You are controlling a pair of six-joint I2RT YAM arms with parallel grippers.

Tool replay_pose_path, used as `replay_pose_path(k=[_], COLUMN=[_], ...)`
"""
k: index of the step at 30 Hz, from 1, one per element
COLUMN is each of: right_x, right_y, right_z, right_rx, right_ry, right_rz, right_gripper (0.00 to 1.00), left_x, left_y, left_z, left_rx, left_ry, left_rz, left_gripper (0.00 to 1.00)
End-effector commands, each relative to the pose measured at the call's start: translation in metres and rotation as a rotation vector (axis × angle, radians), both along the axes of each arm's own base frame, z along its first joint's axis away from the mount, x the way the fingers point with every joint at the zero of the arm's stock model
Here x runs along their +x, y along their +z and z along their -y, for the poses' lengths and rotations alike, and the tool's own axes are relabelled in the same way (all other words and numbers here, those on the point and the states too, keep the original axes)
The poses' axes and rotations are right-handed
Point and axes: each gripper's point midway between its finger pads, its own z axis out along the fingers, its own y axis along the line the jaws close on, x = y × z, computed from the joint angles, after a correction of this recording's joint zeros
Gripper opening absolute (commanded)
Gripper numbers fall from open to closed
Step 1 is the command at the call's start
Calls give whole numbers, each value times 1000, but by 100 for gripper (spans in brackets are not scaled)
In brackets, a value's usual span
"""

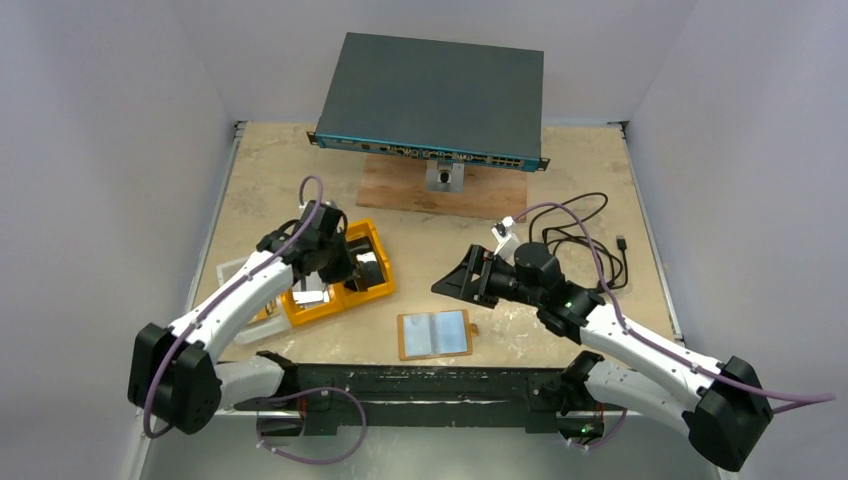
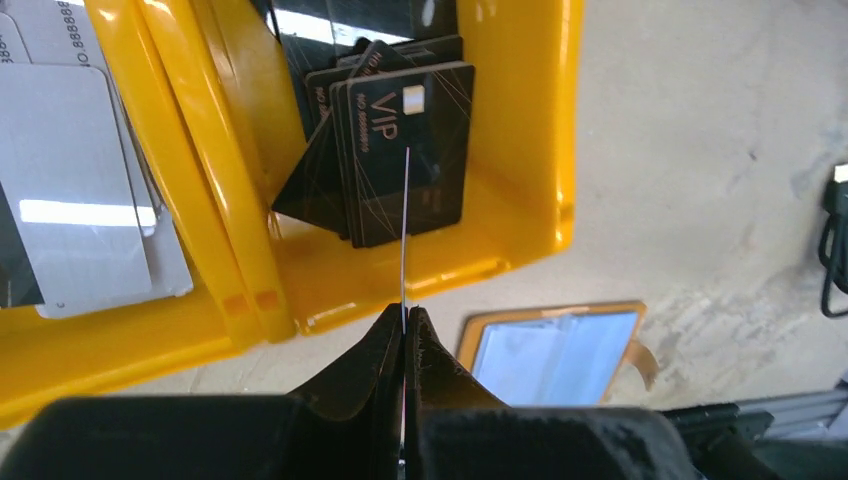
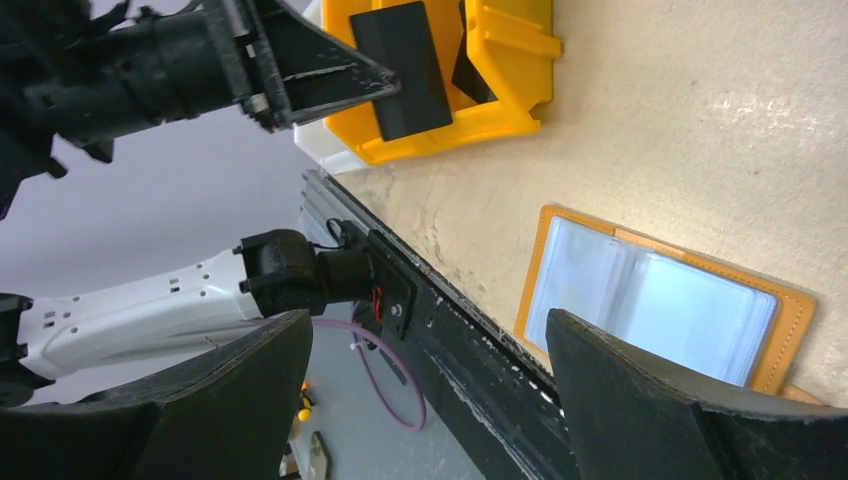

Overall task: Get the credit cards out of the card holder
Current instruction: Place the credit card in the storage box.

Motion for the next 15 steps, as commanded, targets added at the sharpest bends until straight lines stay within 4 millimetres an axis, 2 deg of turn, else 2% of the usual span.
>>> replay_pose_path(k=[1,5,15], right_x=[6,1,3], right_y=[14,10,6], right_z=[7,11,10], right_rx=[-2,-14,-31], right_ry=[-33,-32,-28], right_rz=[73,64,62], right_gripper=[88,88,87], left_x=[39,54,66], left_y=[7,-1,-23], left_z=[2,11,15], left_rx=[14,-2,3], left_ry=[40,21,0], left_rz=[76,81,50], left_gripper=[0,0,0])
